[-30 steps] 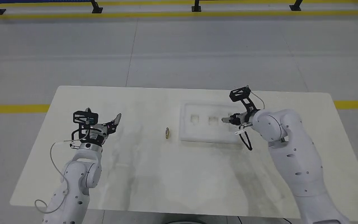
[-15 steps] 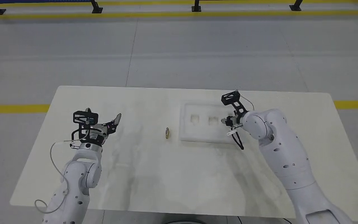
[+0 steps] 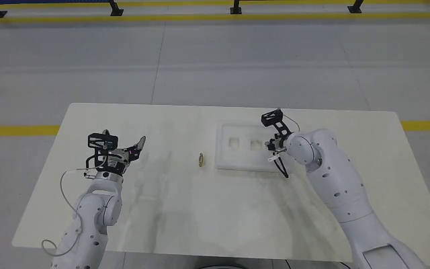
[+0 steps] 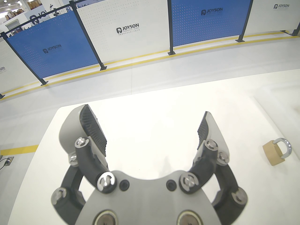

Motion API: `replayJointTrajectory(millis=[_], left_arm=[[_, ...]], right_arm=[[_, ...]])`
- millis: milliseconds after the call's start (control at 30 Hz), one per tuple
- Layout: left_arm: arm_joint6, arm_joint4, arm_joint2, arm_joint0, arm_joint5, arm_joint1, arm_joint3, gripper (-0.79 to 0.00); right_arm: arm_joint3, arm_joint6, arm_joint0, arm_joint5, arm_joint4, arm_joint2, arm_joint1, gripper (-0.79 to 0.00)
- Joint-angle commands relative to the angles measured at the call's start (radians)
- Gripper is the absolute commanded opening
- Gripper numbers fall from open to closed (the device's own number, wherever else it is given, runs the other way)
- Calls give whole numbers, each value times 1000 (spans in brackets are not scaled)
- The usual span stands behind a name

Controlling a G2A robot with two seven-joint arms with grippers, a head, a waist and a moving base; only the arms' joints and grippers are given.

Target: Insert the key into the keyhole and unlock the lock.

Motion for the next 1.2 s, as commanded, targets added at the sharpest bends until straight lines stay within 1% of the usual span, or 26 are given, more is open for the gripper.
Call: replayJointTrajectory(millis=[0,133,267,467,533,600,633,700,733,800,833,1067,1167], left_arm=[[0,0,0,0,0,0,0,0],[0,0,0,0,0,0,0,0],[0,0,0,0,0,0,0,0],[0,0,0,0,0,0,0,0],[0,0,0,0,0,0,0,0],[0,0,0,0,0,0,0,0],[0,0,0,0,0,0,0,0],[0,0,0,0,0,0,0,0],[0,0,0,0,0,0,0,0],[0,0,0,0,0,0,0,0],[0,0,0,0,0,0,0,0],[0,0,0,0,0,0,0,0],[0,0,0,0,0,0,0,0]], right_arm=[[2,2,3,2,3,0,-1,-474],[5,36,16,2,18,-5,-3,-477],[6,123,49,-4,47,-14,-6,-434],[17,277,114,-4,83,-25,-10,-431],[27,322,143,-4,95,-30,-12,-416],[43,362,173,-8,100,-40,-14,-376],[49,369,188,-8,104,-44,-16,-379],[70,374,214,-7,102,-57,-20,-348],[83,381,225,-7,108,-64,-23,-366],[106,396,245,-8,114,-82,-28,-372],[115,401,250,-8,117,-89,-29,-400],[169,387,276,9,120,-139,-44,-406],[192,374,282,14,122,-148,-47,-425]])
